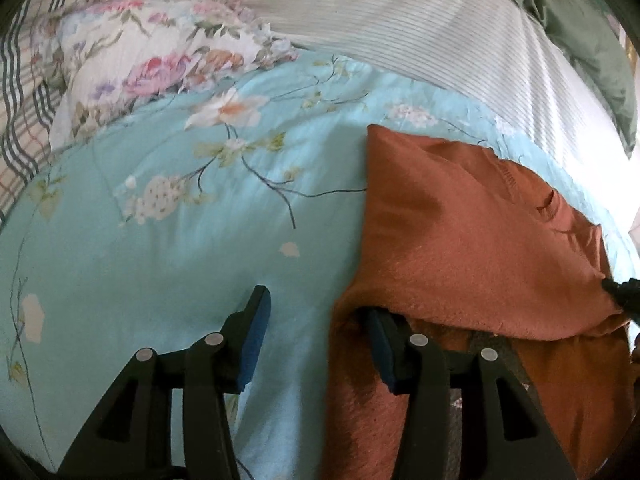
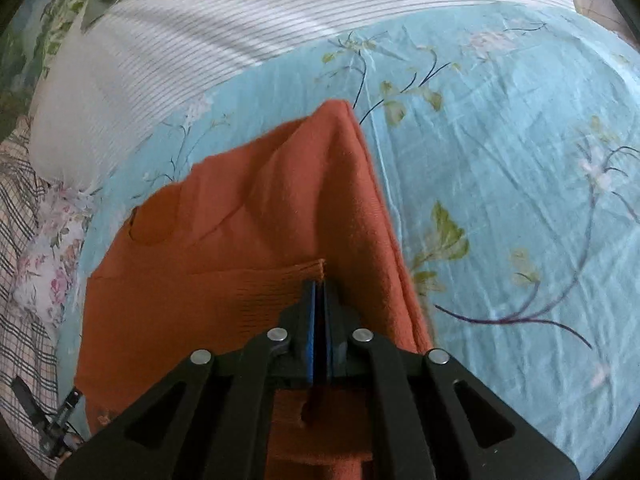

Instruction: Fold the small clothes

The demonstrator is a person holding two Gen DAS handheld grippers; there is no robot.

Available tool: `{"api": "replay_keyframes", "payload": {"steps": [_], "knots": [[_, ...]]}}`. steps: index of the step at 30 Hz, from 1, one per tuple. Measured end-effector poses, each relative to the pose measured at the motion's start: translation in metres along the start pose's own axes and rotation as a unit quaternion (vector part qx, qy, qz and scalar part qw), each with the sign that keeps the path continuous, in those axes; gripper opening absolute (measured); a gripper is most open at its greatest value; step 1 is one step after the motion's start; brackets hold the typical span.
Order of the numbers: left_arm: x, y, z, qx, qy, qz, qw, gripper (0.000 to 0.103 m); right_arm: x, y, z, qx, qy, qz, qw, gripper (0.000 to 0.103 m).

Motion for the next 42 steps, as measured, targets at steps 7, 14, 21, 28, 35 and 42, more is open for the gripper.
{"api": "replay_keyframes", "payload": {"steps": [7,14,21,28,35,42], "knots": [[-0.003,0.003,-0.002,0.008,0.005,0.008,0.9999,0.052,-0.005,-0.020,0.057,0.087,-0.056,0.004,0.995,0.006],[-0.010,-0.015,0.000,0.000,0.012,0.025,0.9996,0.051,-0.024,0.011,0.039,0.055,-0.053,0.063,0.995,0.010],[-0.046,-0.061,0.000,-0.056,0.026,0.045,0.9971,0.057,-0.034,-0.071,0.000,0.091,-0.034,0.006,0.995,0.011],[-0.094,-0.099,-0.003,-0.094,0.041,0.069,0.9923,0.058,-0.099,-0.102,-0.039,0.106,-0.001,0.034,0.994,0.011],[-0.134,-0.130,-0.008,-0.109,0.057,0.086,0.9887,0.064,-0.140,-0.093,-0.030,0.129,-0.003,0.060,0.990,0.011],[-0.171,-0.145,-0.010,-0.124,0.054,0.114,0.9843,0.067,-0.153,-0.097,-0.023,0.163,0.007,0.065,0.984,0.011]]}}
Point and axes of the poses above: each gripper's, at about its wrist camera, not at the fingertips, and y roughly the way its jaws point, z to its left, x to its top, the point moved 6 cm from there along y, roughly the way its jaws point, and after that the axes turned 4 degrees about -z, right-handed, at the moved point
